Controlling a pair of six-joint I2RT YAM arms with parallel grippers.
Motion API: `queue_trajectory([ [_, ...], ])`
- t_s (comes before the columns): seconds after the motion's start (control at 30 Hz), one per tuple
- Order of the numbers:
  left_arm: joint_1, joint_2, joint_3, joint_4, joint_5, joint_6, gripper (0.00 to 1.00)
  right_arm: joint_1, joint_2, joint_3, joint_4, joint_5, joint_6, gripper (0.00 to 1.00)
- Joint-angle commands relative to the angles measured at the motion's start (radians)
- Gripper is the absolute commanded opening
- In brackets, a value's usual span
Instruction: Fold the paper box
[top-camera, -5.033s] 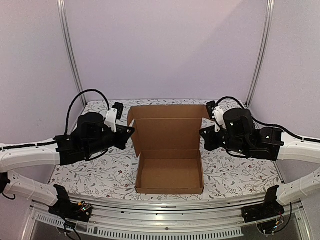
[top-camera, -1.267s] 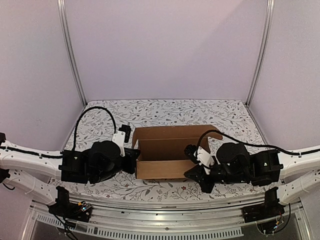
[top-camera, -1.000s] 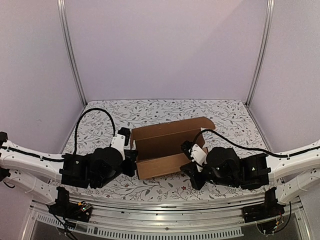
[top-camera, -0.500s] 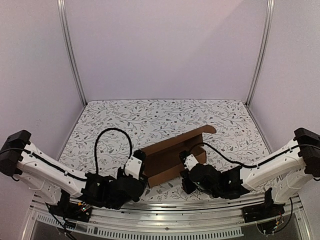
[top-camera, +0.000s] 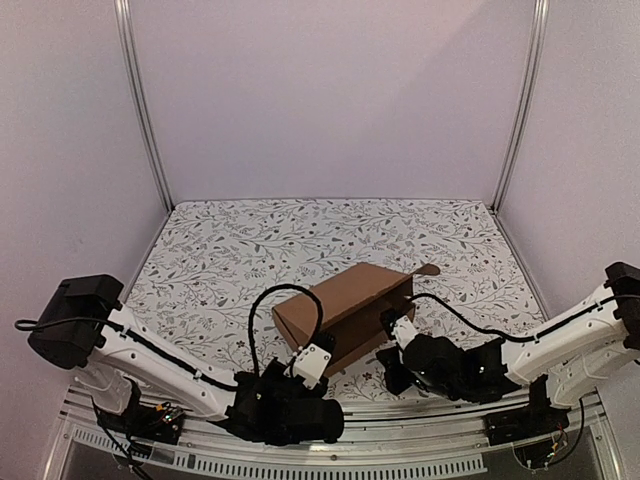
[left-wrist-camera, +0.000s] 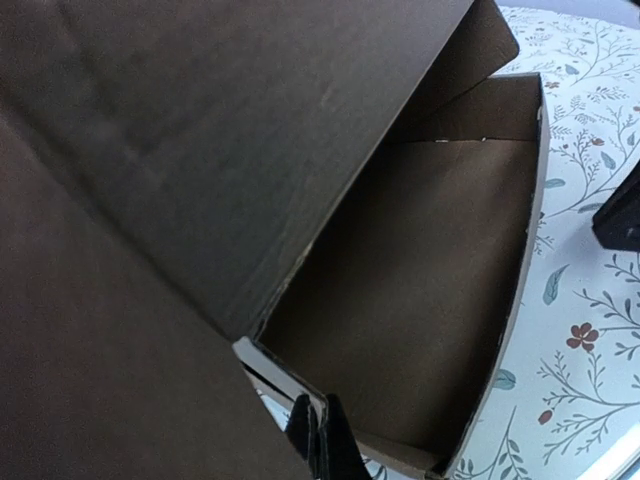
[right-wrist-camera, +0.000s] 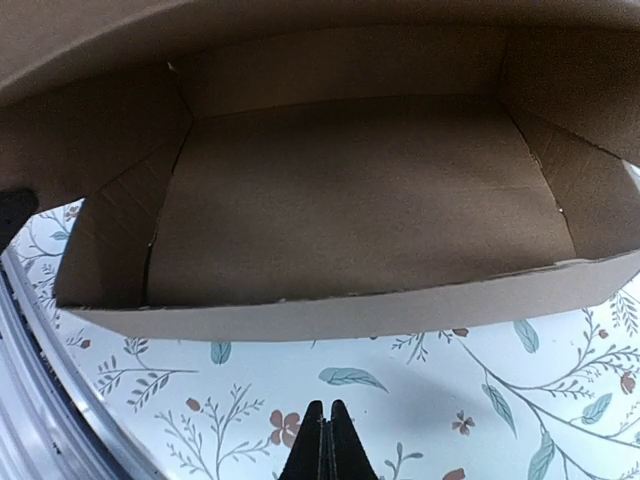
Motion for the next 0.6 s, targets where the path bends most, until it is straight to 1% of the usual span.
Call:
queue_trajectory([
  [0.0, -0.009, -0.014, -0.032, -0.033, 0.049, 0.01, 0.0, 0.0, -0.194, -0.047, -0.1, -0.047, -0.016, 0.0],
  [0.13, -0.009, -0.005, -0.023, -0.03, 0.054, 0.023, 0.0, 0.001, -0.387, 0.002, -0.277, 0.0, -0.095, 0.0],
  [0.2, -0.009, 0.001, -0.017, -0.031, 0.054, 0.027, 0.0, 0.001, -0.474, 0.063, -0.376, 0.036, -0.156, 0.0],
  [0.27, -0.01, 0.004, -0.012, -0.034, 0.055, 0.027, 0.0, 0.0, -0.515, 0.138, -0.452, 0.073, -0.217, 0.0],
  [0.37, -0.01, 0.007, -0.005, -0.04, 0.055, 0.029, 0.0, 0.0, -0.523, 0.26, -0.501, 0.063, -0.323, 0.0],
  [0.43, -0.009, 0.01, -0.001, -0.043, 0.057, 0.031, 0.0, -0.006, -0.484, 0.345, -0.524, 0.028, -0.38, 0.0],
  [0.53, -0.01, 0.016, 0.008, -0.053, 0.058, 0.031, 0.0, -0.057, -0.401, 0.466, -0.546, -0.072, -0.439, 0.0],
  [0.57, -0.01, 0.017, 0.01, -0.056, 0.058, 0.03, 0.0, -0.086, -0.355, 0.494, -0.546, -0.132, -0.446, 0.0],
])
